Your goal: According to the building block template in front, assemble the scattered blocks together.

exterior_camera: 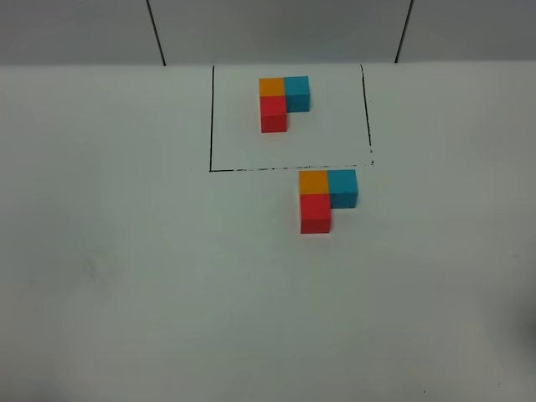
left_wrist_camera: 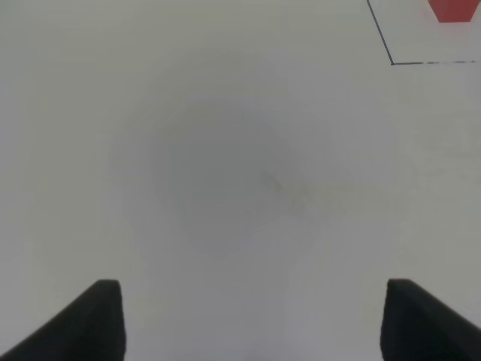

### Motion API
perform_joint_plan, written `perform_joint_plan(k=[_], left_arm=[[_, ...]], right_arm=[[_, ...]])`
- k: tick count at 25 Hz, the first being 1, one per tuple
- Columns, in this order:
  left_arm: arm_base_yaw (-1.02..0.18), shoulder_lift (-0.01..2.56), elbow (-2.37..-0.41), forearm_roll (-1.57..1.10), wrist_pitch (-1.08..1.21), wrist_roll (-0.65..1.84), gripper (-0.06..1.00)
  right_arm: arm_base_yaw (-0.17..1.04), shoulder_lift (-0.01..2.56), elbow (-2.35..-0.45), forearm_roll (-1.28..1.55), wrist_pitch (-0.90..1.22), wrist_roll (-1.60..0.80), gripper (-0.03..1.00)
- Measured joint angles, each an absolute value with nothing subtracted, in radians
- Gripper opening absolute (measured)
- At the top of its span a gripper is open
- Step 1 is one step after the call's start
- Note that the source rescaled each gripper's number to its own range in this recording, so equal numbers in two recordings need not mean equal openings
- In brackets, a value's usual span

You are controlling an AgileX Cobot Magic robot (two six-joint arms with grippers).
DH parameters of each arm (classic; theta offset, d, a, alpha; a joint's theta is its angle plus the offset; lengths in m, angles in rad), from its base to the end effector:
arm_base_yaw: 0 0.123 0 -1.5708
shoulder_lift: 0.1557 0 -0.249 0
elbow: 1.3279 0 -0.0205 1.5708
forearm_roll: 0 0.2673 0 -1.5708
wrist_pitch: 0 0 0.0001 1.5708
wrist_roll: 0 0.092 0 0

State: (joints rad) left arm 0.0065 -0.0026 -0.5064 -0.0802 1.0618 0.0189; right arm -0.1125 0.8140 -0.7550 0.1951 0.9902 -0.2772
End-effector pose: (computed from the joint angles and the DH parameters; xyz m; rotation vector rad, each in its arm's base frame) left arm 0.0456 -0.0061 0.2868 0.0168 2.0347 -0.0799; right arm 0.1788 -0.0052 0.2823 -0.1363 2.5042 0.0902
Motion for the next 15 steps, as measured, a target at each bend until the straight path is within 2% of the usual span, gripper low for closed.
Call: perform_joint_plan(k=[15], left_arm=[[0.006,-0.003,-0.506,-0.080,1.062,0.019,0.56]], right_arm=[[0.024,0.387,-0.528,0.177,1.062,-0.216,0.91]])
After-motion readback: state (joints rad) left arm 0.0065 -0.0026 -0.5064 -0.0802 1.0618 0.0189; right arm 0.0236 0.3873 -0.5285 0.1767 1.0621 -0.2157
